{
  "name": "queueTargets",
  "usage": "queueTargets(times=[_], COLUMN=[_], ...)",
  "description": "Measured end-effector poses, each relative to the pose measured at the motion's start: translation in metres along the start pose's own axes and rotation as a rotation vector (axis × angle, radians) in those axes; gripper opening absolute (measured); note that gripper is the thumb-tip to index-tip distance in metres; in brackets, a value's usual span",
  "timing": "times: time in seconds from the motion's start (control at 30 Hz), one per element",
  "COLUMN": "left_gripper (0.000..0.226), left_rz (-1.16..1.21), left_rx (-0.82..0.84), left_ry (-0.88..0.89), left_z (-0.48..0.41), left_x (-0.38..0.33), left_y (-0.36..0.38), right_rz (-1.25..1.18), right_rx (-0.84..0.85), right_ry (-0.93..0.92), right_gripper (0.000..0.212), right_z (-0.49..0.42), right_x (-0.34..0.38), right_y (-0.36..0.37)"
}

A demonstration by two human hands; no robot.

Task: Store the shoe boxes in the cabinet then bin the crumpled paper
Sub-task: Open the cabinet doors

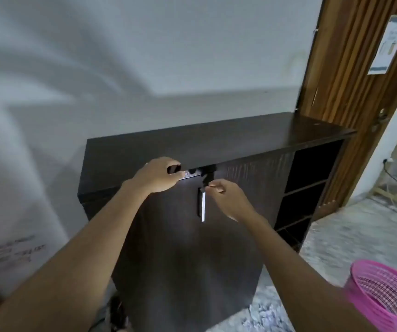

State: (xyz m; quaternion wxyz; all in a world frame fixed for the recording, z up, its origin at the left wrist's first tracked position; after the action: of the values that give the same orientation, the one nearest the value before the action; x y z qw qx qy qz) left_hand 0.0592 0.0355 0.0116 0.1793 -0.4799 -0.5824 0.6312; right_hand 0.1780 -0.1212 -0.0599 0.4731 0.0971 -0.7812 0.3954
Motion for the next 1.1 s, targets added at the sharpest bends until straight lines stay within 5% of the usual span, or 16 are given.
queueTargets(times=[0.3,0.53,0.67,1.1], left_gripper=[0.044,0.044,0.043,0.045], left_rz=[0.0,-0.015,-0.021,-0.023], left_rx=[-0.151,-0.157,-0.155,-0.108], left_ry=[0.019,0.015,0.011,0.02], left_z=[-0.005,-0.007,-0.006,0.003], left_x=[0.008,0.009,0.006,0.006], left_y=[0.002,0.001,0.0,0.002], right_rz=[-0.192,-0.279,-0.338,-0.398], right_rx=[-0.209,-0.211,-0.158,-0.198], right_ry=[0.127,0.162,0.147,0.143], right_gripper=[0.016,0.072,0.053,0.039], right_z=[-0.003,-0.008,0.0,0.09], right_x=[-0.021,-0.033,-0.036,-0.016], right_y=[0.042,0.04,0.049,0.021])
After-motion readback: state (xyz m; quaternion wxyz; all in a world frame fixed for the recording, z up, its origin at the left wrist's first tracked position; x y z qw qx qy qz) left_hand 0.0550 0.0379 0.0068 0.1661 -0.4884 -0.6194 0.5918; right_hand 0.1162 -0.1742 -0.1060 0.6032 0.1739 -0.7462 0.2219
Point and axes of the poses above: each hand's wrist, its own z-axis away from the middle knuckle, its own y-axis out of the palm, x = y × z, the point moved 7 cm from there along -z, towards the middle knuckle, and after that the axes turned 4 degrees about -y, right-handed, at the moved point
